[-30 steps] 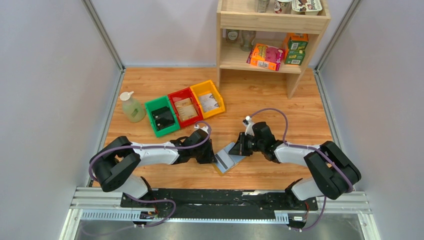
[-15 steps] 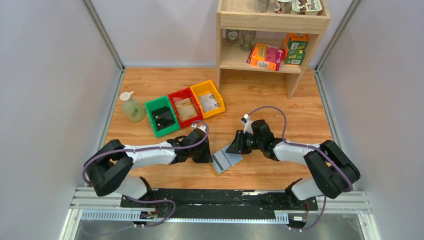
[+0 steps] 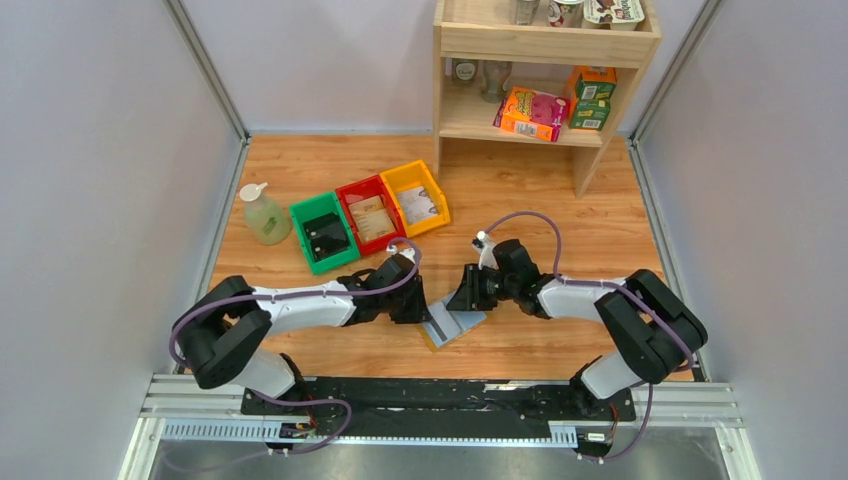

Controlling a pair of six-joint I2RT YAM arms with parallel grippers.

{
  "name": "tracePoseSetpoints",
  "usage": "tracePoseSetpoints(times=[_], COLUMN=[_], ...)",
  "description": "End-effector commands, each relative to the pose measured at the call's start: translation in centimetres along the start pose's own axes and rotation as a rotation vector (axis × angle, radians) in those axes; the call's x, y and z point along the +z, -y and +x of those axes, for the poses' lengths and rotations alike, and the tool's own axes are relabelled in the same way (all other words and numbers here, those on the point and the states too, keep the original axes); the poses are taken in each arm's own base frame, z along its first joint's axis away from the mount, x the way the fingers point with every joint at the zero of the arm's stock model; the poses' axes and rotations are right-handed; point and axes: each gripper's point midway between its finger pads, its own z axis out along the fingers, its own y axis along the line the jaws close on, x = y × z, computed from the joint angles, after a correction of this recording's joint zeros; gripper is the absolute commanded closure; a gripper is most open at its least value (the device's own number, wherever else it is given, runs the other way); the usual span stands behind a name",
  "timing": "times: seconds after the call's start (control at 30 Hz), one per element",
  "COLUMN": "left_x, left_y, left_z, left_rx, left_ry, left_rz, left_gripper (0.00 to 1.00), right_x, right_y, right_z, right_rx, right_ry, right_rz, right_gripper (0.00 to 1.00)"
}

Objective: Take the credit cards out of the card holder
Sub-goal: Remove the credit card from the card holder.

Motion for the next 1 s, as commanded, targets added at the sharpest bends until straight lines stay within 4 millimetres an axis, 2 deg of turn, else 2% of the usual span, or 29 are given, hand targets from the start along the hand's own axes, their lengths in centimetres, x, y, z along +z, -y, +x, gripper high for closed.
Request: tracePoseSetpoints(times=[0.0, 0.13, 0.27, 0.87, 0.97], left_x=[1.2, 1.8, 1.9, 1.8, 1.8], left_y=[-1.3, -2.7, -3.7, -5.5, -5.5], left_z=[1.3, 2.8, 3.7, 3.7, 3.6], left_rx=[-0.029, -0.057, -0.083, -0.064, -0.052], left_ry=[-0.039, -0.082, -0.094, -0.107, -0.109], left_rz=[-0.034, -0.068, -0.088, -0.161, -0.153], left_gripper=[0.83, 0.94, 0.99, 1.00, 1.00], right_x=[0.3, 0.6, 0.7, -0.2, -0.4], right_y=[-0.2, -0.3, -0.4, -1.8, -1.8], right_z=[-0.4, 0.0, 0.2, -0.9, -0.7], right_rx=[-0.031, -0.033, -0.030, -0.009, -0.001], right_ry=[-0.005, -0.030, -0.040, 0.019, 0.017], right_rz=[-0.001, -0.020, -0.034, -0.149, -0.170], right_gripper=[0.67, 0.67, 0.68, 0.95, 0.97])
